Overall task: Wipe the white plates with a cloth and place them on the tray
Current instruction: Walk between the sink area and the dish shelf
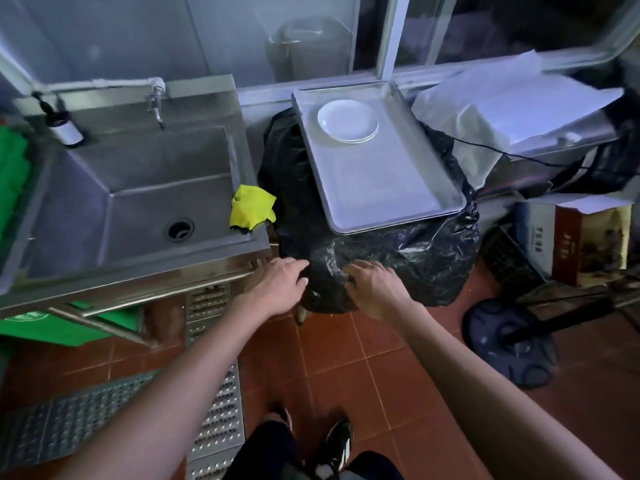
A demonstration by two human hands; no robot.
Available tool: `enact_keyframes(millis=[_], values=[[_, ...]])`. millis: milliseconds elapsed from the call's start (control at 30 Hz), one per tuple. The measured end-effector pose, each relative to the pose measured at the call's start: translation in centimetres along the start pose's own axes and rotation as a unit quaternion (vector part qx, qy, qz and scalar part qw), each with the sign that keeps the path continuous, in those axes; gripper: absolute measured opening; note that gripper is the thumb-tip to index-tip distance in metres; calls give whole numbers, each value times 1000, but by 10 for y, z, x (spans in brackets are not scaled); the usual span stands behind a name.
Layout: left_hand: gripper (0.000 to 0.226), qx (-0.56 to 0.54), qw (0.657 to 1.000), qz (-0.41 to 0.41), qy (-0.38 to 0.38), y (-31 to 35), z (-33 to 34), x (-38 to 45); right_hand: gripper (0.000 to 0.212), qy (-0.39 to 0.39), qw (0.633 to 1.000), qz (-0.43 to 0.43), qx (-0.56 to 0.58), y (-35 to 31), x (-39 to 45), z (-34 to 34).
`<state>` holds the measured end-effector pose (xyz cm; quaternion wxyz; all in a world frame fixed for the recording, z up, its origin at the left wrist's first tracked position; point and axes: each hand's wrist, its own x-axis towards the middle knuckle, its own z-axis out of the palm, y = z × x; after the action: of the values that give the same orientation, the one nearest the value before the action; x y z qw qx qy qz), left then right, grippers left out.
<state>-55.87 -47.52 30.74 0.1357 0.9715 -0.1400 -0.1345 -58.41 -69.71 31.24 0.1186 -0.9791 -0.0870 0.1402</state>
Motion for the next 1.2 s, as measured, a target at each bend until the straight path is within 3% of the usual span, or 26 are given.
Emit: enact_keyframes(millis=[300,833,1000,1100,1200], values=[[48,-82,996,-21,11,-22,-23,128,47,-6,999,30,41,39,116,-38],[49,-187,982,-4,-4,-29,-80,316,50,64,991,86,80,87,254,-99],[49,-333,940,-70,-13,-20,-81,376,48,76,986,96,115,122,304,-110],[46,-434,891,-129,29,-11,-87,414,46,80,982,87,146,148,337,-118],[48,-463,863,-180,88,-6,-93,454,46,86,978,70,176,175,381,-130]])
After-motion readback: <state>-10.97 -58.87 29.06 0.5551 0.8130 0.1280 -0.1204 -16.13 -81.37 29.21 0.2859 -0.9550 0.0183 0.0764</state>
